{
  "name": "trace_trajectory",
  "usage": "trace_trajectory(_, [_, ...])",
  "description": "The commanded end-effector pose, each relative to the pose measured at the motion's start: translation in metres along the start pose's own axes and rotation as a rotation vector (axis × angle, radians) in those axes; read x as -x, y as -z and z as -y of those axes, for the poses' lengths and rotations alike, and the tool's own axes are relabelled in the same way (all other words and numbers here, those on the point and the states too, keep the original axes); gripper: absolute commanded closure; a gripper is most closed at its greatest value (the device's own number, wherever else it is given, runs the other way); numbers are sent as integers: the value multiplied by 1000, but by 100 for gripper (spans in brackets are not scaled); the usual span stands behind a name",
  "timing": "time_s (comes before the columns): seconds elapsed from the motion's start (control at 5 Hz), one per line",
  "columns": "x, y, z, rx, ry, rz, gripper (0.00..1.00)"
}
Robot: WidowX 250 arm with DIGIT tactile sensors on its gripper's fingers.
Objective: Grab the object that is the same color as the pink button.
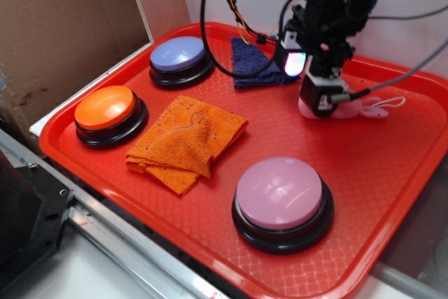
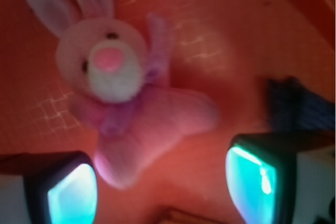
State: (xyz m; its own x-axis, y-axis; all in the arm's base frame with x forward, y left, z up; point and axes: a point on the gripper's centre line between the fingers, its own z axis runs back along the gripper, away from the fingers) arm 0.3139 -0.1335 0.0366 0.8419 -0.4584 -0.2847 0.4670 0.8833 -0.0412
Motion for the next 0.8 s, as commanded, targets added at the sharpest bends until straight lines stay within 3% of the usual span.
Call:
trace_trajectory(0.0, [-9, -17, 17, 8, 22, 86, 0])
trace_trajectory(0.4, [-8, 9, 12, 3, -6, 36, 100])
trace_trajectory(0.6, [-1, 10, 13, -6, -22, 33, 100])
